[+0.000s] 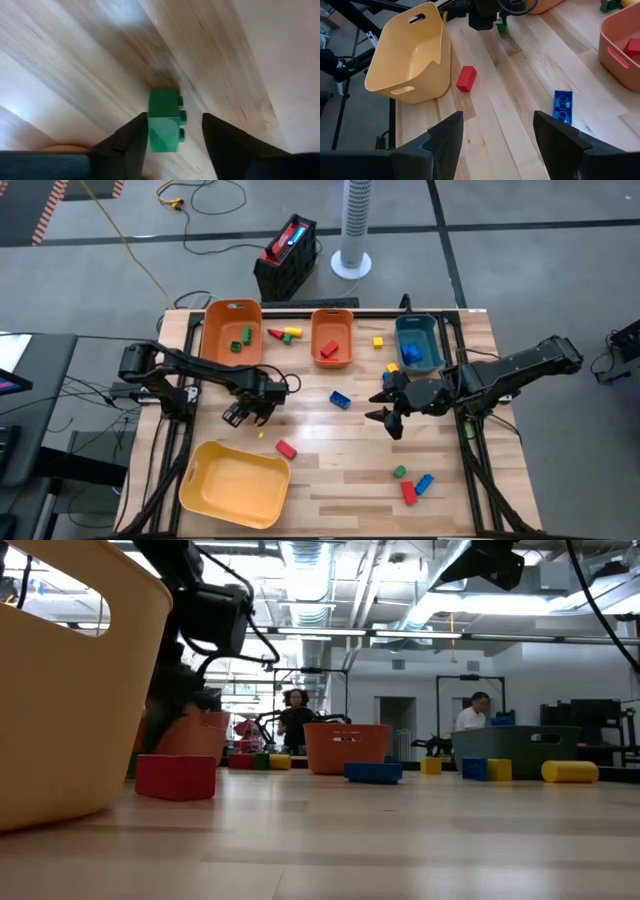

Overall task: Sort blocks
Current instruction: Put the green game piece into the left orange bin

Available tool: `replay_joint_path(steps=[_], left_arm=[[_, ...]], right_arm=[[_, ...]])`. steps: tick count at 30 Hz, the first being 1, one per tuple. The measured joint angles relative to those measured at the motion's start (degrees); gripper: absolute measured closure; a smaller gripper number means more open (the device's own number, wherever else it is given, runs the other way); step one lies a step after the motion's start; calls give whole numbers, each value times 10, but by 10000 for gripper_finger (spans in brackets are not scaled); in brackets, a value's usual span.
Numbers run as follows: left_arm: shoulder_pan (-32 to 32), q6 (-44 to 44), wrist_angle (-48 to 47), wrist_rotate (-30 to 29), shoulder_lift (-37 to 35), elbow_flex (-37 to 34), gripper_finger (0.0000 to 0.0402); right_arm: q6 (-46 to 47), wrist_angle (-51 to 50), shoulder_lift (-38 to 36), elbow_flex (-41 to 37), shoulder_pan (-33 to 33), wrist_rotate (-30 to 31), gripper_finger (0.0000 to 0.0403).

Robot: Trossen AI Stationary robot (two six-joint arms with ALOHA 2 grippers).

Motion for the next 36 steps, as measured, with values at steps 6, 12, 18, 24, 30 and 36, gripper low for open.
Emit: replay_joint_path(steps=[6, 12, 18, 24, 30, 36], left_arm=[[0, -15, 10, 0, 0, -9, 313], [0, -99, 6, 2, 0, 18, 320], [26, -217, 49, -3, -37, 94, 320], [169, -417, 100, -25, -122, 105, 320], [325, -503, 60, 2, -199, 102, 320], [419, -497, -10, 37, -193, 92, 320]], right_arm=[[6, 0, 0, 0, 0, 0, 149], [12, 0, 0, 0, 0, 0, 149], [11, 0, 0, 0, -5, 0, 149], [9, 0, 0, 0, -12, 1, 149], [8, 2, 0, 0, -10, 1, 149], [8, 16, 0, 0, -10, 1, 149]])
